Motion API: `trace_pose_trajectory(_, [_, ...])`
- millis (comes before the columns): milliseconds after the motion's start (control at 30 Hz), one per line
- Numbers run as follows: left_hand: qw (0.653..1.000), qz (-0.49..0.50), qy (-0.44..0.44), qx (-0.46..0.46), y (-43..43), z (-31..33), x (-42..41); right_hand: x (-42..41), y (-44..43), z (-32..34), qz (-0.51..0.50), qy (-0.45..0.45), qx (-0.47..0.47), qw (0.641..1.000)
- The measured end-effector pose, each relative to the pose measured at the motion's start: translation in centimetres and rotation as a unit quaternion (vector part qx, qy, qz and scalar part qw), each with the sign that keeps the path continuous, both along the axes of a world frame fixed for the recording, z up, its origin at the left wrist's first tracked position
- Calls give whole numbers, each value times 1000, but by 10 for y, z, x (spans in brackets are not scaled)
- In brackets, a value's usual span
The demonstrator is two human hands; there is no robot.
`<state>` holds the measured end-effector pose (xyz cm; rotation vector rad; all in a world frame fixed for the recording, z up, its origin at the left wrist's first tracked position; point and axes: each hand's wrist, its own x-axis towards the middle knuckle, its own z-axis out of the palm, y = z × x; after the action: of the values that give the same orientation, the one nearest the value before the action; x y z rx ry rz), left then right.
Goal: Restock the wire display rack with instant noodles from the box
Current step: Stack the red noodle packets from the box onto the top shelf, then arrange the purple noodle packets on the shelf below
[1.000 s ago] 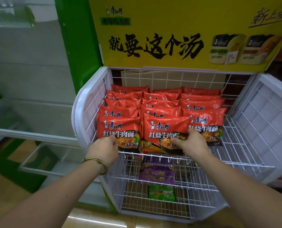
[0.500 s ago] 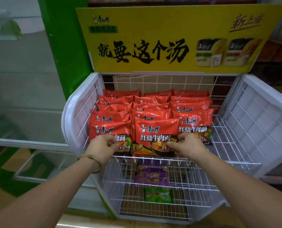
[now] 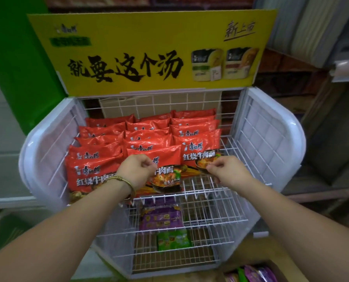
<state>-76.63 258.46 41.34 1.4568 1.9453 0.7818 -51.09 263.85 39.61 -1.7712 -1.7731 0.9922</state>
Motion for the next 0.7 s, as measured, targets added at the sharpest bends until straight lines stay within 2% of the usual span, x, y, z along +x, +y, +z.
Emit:
trace_pose_trajectory(400, [984, -175, -37, -3, 31, 18, 93, 72, -54, 15, -98, 63, -40, 992])
trace_pose_trajectory(533, [964, -262, -43, -8, 28, 13, 120, 94, -82, 12, -145, 61, -27, 987])
trace_pose_trajectory(700, [934, -345, -94, -29, 15, 0, 155, 111, -126, 5, -215, 50, -20, 975])
